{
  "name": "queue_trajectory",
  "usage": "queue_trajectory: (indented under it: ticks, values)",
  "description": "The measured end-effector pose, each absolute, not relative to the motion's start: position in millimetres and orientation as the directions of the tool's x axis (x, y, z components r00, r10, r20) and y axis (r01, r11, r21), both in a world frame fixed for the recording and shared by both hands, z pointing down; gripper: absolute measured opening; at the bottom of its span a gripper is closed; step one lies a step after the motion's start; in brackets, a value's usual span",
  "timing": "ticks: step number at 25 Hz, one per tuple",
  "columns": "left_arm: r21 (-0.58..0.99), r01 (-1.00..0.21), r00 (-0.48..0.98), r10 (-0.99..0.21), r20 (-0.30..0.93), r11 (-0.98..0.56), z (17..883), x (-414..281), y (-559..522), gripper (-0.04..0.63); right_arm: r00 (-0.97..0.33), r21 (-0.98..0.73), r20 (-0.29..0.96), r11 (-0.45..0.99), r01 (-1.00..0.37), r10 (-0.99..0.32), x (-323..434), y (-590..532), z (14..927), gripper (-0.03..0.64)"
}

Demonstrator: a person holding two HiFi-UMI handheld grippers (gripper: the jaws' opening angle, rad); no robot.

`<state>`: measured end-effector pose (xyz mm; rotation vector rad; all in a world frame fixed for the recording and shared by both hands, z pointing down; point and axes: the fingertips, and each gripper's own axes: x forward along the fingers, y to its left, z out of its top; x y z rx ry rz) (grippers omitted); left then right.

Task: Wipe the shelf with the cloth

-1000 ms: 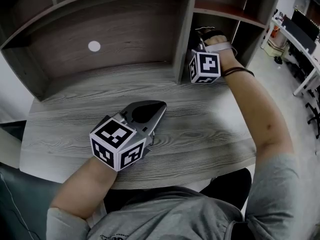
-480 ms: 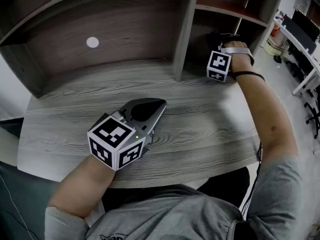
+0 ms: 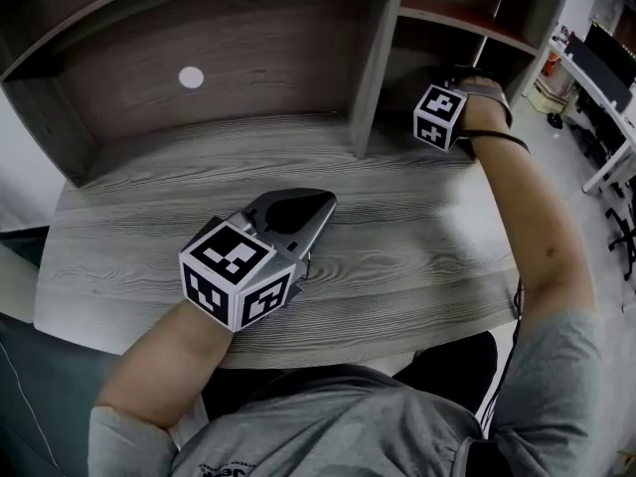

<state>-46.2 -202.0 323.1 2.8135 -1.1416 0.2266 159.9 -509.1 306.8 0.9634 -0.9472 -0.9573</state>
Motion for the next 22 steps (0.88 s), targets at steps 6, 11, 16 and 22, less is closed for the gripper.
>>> queue_trajectory:
  ticks: [6,11,16,22]
  values:
    - [0.035,-0.701,0.706,-0.687,0.172,-0.712,322.8,-46.9,-202.9,0.011,-0.385,0.948,0.295,0.219,0.229,-0.874,15.7,-427.7,332.9,0.072]
    - [0.038,-0.702,0.706,-0.688,0.170,-0.711,323.3,-46.1,-202.1,0.010,-0.382,0.932,0.321,0.217,0.290,-0.867,-16.8,-448.9,360.9,0.071]
    - [0.037,-0.698,0.709,-0.684,0.172,-0.715,322.1,-46.7,-202.0,0.011,-0.329,0.906,0.322,0.187,0.381,-0.888,-12.8,-466.1,373.4,0.074]
    - [0.036,-0.702,0.705,-0.687,0.172,-0.711,322.2,-46.9,-202.8,0.011,-0.158,0.864,0.390,0.300,0.405,-0.907,49.2,-482.3,387.5,0.074]
